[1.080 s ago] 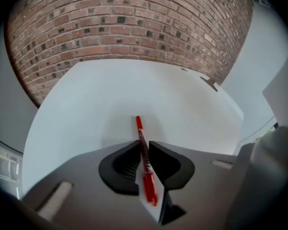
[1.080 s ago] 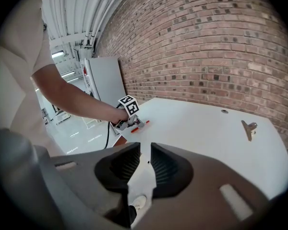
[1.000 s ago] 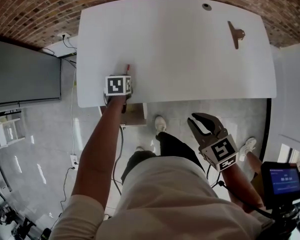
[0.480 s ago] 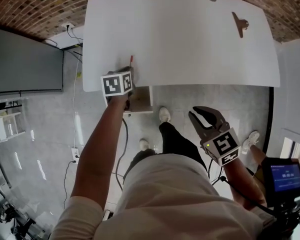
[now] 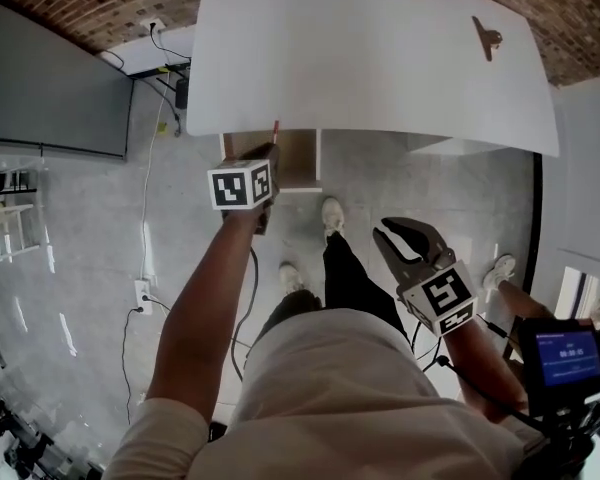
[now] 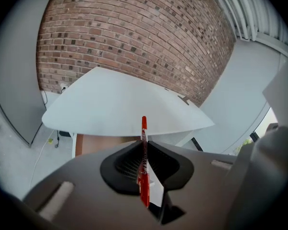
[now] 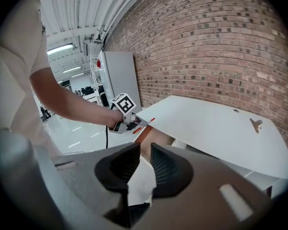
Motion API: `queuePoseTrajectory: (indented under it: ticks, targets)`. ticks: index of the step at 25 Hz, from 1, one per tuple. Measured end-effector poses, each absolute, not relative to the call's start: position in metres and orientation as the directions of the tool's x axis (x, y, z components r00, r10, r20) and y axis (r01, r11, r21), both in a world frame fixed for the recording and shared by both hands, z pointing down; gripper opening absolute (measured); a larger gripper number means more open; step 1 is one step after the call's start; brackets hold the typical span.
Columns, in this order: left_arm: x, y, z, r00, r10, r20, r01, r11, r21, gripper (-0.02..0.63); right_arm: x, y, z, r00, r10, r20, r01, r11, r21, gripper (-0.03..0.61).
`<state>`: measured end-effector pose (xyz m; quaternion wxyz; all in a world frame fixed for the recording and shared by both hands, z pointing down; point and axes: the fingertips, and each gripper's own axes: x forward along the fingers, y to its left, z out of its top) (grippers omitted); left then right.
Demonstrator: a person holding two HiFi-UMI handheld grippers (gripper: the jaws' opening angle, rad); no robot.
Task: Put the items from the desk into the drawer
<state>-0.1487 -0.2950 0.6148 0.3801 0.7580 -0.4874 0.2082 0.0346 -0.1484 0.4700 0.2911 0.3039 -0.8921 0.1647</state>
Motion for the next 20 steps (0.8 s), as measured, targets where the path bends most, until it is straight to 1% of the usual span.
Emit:
queuePoseTrajectory:
  ticks: [7,14,17,20]
  targets:
    - [-0.149,-0.254,0.660,0.471,-0.535,0.702,-0.882,-0.259,0.395,0.049,0.033,-0.102,0.485,-0.607,-0.438,0.663,-0.663,0.739,-0.120,0.054]
    - [-0.135,-0.277,0.725,0.494,-0.509,0.704,-0.869,-0.280,0.407,0.049,0.056,-0.093,0.514,-0.550,-0.437,0.712,-0.714,0.689,-0.128,0.054]
    - [-0.128,-0.297,0.759,0.505,-0.498,0.704,-0.863,-0.291,0.414,0.049,0.071,-0.093,0.524,-0.509,-0.442,0.738,-0.756,0.640,-0.138,0.055]
    - [-0.117,-0.316,0.789,0.518,-0.483,0.706,-0.855,-0.315,0.412,0.049,0.080,-0.094,0.528,-0.437,-0.410,0.800,-0.827,0.533,-0.179,0.054]
